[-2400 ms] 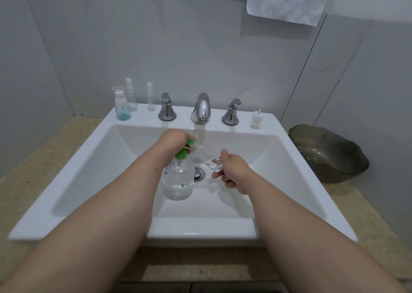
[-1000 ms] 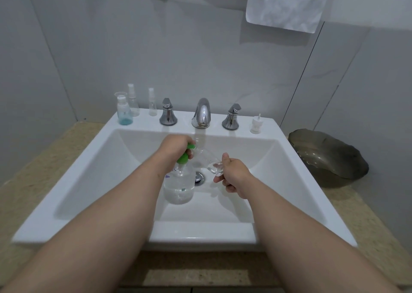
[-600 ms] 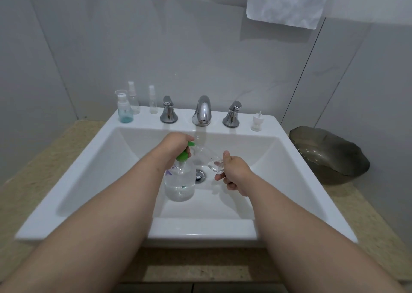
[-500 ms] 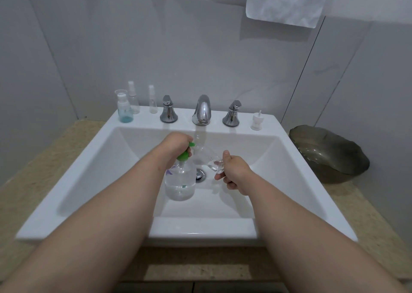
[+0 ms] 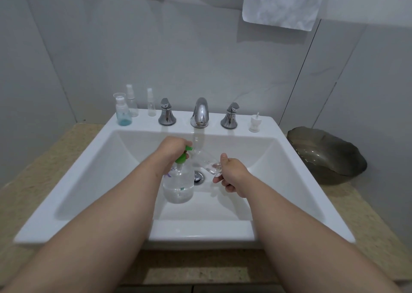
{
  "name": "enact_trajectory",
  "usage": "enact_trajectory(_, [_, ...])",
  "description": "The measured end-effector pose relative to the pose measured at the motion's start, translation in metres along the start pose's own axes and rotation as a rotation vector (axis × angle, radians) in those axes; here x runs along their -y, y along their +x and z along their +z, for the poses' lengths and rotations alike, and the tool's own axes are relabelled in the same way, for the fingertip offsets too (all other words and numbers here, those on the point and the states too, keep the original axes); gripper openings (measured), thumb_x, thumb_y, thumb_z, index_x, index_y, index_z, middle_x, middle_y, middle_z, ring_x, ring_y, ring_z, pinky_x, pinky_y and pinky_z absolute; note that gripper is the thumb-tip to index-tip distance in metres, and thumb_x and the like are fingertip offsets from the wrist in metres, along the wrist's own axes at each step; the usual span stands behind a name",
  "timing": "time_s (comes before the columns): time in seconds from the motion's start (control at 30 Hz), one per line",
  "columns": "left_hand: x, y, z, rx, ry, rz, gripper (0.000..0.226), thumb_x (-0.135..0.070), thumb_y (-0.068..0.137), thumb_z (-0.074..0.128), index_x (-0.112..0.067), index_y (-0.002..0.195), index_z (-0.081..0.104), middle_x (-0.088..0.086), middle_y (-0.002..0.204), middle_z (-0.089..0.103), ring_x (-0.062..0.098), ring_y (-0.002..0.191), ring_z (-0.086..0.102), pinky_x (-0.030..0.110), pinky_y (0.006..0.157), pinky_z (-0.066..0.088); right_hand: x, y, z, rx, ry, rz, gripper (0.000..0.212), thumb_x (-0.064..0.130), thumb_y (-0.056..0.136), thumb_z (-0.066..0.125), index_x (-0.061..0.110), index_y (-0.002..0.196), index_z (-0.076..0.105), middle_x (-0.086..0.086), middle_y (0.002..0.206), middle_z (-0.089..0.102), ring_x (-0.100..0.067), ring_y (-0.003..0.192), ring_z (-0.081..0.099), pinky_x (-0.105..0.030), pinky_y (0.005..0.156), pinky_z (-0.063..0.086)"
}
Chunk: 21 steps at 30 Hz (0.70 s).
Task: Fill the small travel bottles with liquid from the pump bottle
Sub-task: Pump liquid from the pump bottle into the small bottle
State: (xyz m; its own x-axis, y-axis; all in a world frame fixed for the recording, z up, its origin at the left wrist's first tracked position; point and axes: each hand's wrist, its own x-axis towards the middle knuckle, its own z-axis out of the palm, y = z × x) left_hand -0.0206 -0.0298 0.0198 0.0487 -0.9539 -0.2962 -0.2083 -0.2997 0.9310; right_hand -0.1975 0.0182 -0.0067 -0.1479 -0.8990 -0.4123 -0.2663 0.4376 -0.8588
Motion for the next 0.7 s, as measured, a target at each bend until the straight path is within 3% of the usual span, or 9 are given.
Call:
enact_trajectory(0.17, [-0.0012, -0.003, -0.0033, 0.032, -0.088, -0.022, 0.014, -0.018, 0.092, 0.073, -0.011, 0.086, 0.062, 0.007, 0.076, 0.05, 0.018, 0.055, 0.054, 0.026, 0.054, 0.04, -0.0007, 0.0019, 0.0004, -0.008, -0.008, -0.001, 0.053, 0.048, 0.11, 0.022, 0.013, 0.118, 0.06, -0.011, 0.073, 0.066, -0.017, 0.053, 0.035, -0.023, 0.045, 0.028])
enact_trajectory(0.3, [-0.0038, -0.0022, 0.0006, 0.02, -0.044, -0.015, 0.006, -0.012, 0.096, 0.063, -0.008, 0.093, 0.062, 0.009, 0.075, 0.048, 0.02, 0.056, 0.053, 0.026, 0.055, 0.039, 0.0001, 0.0026, 0.0003, -0.009, 0.0, -0.006, 0.053, 0.049, 0.11, 0.022, 0.013, 0.117, 0.06, -0.011, 0.075, 0.067, -0.017, 0.053, 0.034, -0.024, 0.045, 0.027])
enact_trajectory(0.5, [-0.003, 0.0042, 0.0015, 0.001, 0.039, -0.033, 0.027, -0.006, 0.102, 0.049, -0.011, 0.075, 0.054, 0.008, 0.07, 0.044, 0.019, 0.054, 0.052, 0.018, 0.042, 0.038, -0.0008, 0.0033, 0.0002, -0.01, -0.02, 0.002, 0.056, 0.048, 0.11, 0.021, 0.011, 0.121, 0.062, -0.01, 0.073, 0.066, -0.017, 0.052, 0.034, -0.022, 0.042, 0.028])
enact_trajectory(0.7, [-0.0042, 0.0052, 0.0011, 0.029, 0.06, -0.013, 0.027, -0.008, 0.103, 0.05, -0.012, 0.078, 0.057, 0.008, 0.074, 0.047, 0.019, 0.056, 0.053, 0.026, 0.052, 0.039, -0.0001, 0.002, 0.0001, -0.012, -0.022, -0.007, 0.056, 0.048, 0.11, 0.021, 0.012, 0.119, 0.063, -0.01, 0.073, 0.065, -0.017, 0.053, 0.035, -0.023, 0.043, 0.028])
